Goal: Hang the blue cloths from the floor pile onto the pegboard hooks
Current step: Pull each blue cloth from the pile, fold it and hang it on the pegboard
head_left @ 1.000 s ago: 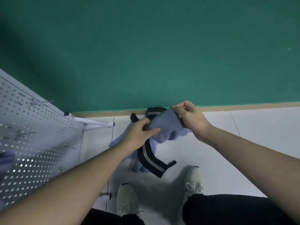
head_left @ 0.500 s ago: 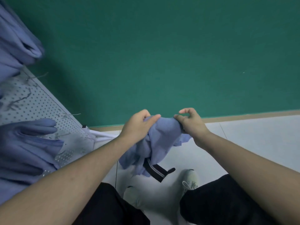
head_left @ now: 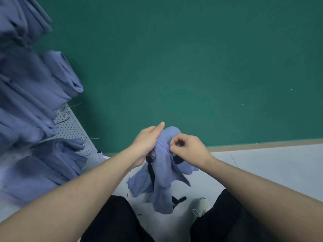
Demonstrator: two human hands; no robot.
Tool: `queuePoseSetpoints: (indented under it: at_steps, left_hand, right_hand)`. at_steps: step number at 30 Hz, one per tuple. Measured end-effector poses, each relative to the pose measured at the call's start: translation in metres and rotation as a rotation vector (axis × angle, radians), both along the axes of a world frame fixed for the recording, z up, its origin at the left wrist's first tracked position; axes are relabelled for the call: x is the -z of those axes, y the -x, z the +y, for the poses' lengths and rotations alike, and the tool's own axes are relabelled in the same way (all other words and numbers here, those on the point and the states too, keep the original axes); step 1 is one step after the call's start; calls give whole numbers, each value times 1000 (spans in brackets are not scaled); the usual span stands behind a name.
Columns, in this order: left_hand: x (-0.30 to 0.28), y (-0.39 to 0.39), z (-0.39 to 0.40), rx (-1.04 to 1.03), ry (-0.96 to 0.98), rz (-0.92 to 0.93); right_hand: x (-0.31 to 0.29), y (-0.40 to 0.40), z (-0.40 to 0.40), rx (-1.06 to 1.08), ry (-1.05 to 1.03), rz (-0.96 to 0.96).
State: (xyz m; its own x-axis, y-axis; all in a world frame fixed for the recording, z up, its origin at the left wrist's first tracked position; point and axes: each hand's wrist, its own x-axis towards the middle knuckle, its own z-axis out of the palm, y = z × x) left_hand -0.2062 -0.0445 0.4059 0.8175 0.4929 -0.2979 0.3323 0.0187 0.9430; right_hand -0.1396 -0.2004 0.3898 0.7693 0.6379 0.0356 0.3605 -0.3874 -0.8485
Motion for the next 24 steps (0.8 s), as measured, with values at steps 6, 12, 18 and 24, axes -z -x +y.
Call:
queuePoseSetpoints:
  at_steps: [6,12,18,24]
  left_hand:
    - [-35,11,-12,-98,132,-84]
    - [-62,22,-18,-137,151,-178]
    - [-87,27,-24,-154,155,-217]
    - [-95,38,-17,-152,9,-165]
  right_hand:
    - [-40,14,-9,-193,-98,106]
    - [-57,15,-27,-296,-68,135]
    - [-77,11,-30,-178,41,-46]
    - [-89,-2,-40,-57,56,-209]
